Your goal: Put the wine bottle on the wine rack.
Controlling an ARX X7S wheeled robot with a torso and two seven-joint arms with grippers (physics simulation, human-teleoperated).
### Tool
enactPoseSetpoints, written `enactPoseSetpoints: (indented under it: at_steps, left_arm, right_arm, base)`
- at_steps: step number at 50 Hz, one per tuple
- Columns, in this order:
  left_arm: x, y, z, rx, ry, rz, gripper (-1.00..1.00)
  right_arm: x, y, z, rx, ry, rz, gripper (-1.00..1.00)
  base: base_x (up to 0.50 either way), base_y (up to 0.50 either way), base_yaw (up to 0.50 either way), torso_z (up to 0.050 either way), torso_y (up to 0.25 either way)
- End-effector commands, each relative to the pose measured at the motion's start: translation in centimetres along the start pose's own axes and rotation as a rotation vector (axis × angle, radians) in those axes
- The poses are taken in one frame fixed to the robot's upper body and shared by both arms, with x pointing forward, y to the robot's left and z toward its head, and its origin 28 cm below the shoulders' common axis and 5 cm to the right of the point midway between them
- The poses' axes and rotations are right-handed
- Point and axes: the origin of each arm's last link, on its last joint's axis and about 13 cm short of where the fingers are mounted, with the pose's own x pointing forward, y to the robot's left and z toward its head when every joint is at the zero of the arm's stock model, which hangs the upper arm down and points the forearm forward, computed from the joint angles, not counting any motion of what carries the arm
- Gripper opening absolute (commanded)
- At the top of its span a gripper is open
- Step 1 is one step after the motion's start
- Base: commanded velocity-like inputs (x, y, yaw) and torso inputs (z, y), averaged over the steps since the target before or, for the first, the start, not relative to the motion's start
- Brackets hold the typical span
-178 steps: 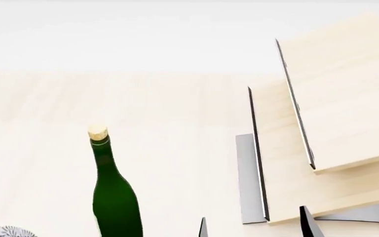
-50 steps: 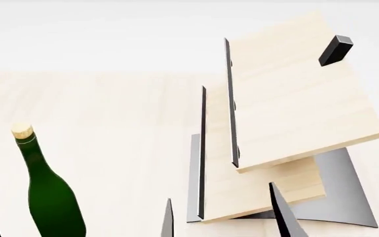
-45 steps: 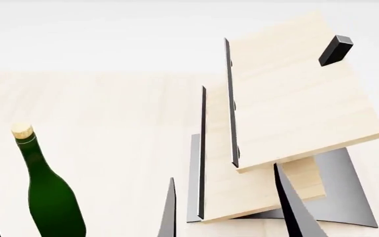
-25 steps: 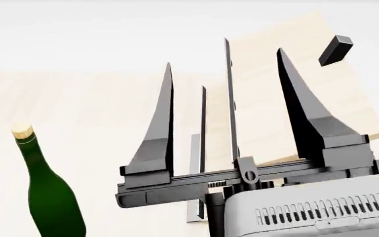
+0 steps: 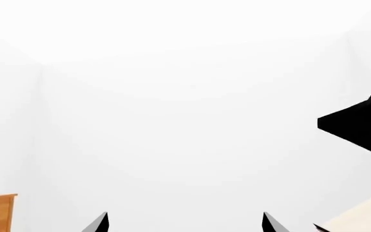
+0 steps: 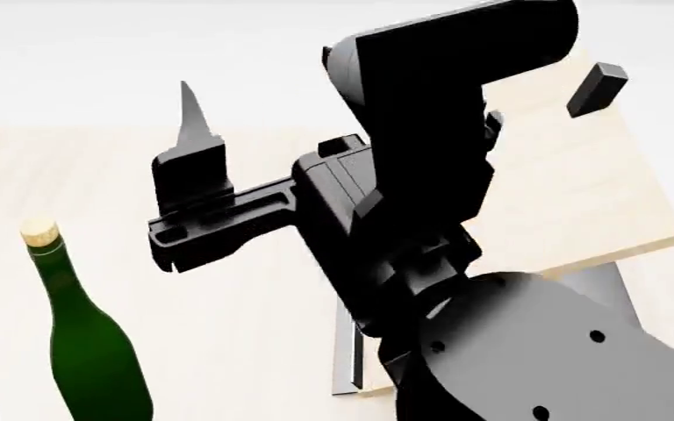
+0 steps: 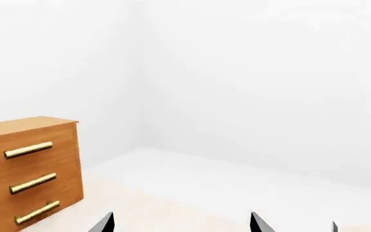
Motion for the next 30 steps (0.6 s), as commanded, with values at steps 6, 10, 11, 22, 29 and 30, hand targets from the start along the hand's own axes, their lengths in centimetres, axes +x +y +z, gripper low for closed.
enactPoseSetpoints:
  at_steps: [6,10,11,22,29,30]
  left_arm:
    - [0.0,-0.1,-0.2,0.003,0.004,-0.004,1.00]
    - [0.0,0.0,-0.1,0.002,0.003,-0.002,1.00]
    - [0.0,0.0,-0.1,0.002,0.003,-0.002,1.00]
    - [0.1,0.1,0.0,0.002,0.001,0.001,1.00]
    - [0.1,0.0,0.0,0.001,0.001,0.000,1.00]
    - [0.1,0.0,0.0,0.002,0.002,0.000,1.00]
  right_arm:
    - [-0.8,-0.5,2.4,0.235,0.269,0.471,1.00]
    - [-0.6,-0.4,2.2,0.235,0.314,0.505,1.00]
    - [-0.6,-0.4,2.3,0.234,0.311,0.501,1.00]
    - [1.2,-1.3,1.2,0.210,0.383,0.484,1.00]
    - [2.5,-2.0,0.5,0.202,0.424,0.473,1.00]
    - [2.8,-2.0,0.4,0.191,0.427,0.470,1.00]
  base:
    - [0.00,0.00,0.00,0.000,0.000]
    - [0.00,0.00,0.00,0.000,0.000]
    - [0.00,0.00,0.00,0.000,0.000]
    - [0.00,0.00,0.00,0.000,0.000]
    - [0.00,0.00,0.00,0.000,0.000]
    - [0.00,0.00,0.00,0.000,0.000]
